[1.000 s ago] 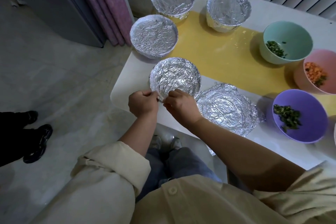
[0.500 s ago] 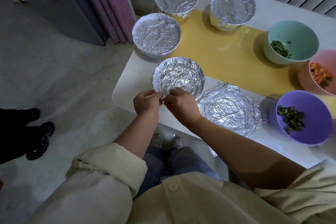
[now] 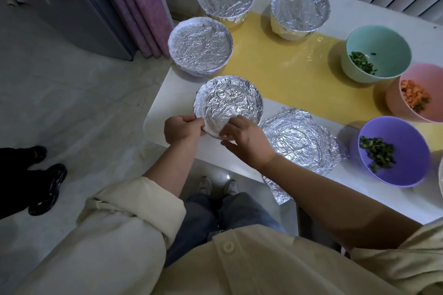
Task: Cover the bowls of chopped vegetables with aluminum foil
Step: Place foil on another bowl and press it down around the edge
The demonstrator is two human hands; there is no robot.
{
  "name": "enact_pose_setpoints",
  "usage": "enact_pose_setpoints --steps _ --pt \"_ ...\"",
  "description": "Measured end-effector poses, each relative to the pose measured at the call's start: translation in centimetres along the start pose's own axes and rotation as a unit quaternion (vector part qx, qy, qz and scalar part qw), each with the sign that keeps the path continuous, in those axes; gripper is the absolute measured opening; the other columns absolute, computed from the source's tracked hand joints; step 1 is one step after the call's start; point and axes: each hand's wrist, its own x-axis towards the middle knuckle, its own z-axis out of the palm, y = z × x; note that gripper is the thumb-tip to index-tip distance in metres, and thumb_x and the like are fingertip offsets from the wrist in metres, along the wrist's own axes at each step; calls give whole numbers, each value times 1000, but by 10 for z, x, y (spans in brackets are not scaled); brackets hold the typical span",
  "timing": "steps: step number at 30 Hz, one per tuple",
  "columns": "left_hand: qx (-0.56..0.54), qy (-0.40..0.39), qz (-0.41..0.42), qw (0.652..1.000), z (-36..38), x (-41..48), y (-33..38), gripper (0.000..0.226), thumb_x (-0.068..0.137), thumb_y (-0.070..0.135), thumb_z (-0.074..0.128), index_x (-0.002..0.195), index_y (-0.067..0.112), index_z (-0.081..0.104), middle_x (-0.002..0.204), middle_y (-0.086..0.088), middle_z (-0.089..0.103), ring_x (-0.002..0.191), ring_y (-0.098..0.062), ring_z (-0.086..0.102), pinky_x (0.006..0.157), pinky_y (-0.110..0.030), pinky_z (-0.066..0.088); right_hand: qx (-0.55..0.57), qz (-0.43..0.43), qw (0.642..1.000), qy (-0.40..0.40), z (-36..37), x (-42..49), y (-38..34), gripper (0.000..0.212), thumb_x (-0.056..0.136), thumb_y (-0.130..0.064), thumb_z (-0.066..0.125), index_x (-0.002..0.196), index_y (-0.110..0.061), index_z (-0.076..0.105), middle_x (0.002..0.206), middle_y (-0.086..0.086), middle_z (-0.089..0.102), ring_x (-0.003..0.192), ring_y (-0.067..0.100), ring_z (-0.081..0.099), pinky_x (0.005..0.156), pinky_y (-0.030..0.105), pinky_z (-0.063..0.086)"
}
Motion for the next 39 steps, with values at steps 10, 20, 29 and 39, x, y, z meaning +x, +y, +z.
enact_pose_setpoints --steps 10,20,29,39 --pt "46 -35 25 998 1 -20 -21 21 78 26 83 73 9 72 56 0 67 51 -20 65 77 -44 62 -11 -50 998 25 7 0 -1 9 82 -9 64 75 -6 70 71 8 59 67 31 59 51 32 46" --pt "6 -39 -28 999 5 -21 -17 23 78 3 77 58 10 67 49 -1 65 52 -23 67 75 -41 62 -1 -44 998 46 9 3 -9 19 84 -11 54 75 -9 70 71 7 59 67 30 58 50 30 46" --pt "142 -69 35 987 4 -20 -15 26 84 13 68 59 7 66 52 -6 67 57 -27 71 78 -44 62 3 -25 998 49 10 4 -10 21 85 -14 57 67 -9 66 66 6 55 66 28 57 47 31 43" --pt "181 -68 65 979 3 -12 -18 29 68 32 63 51 10 66 57 -12 70 66 -32 73 78 -47 61 1 -8 999 51 13 3 -8 12 77 -5 72 67 -9 68 65 7 54 62 29 57 44 32 45"
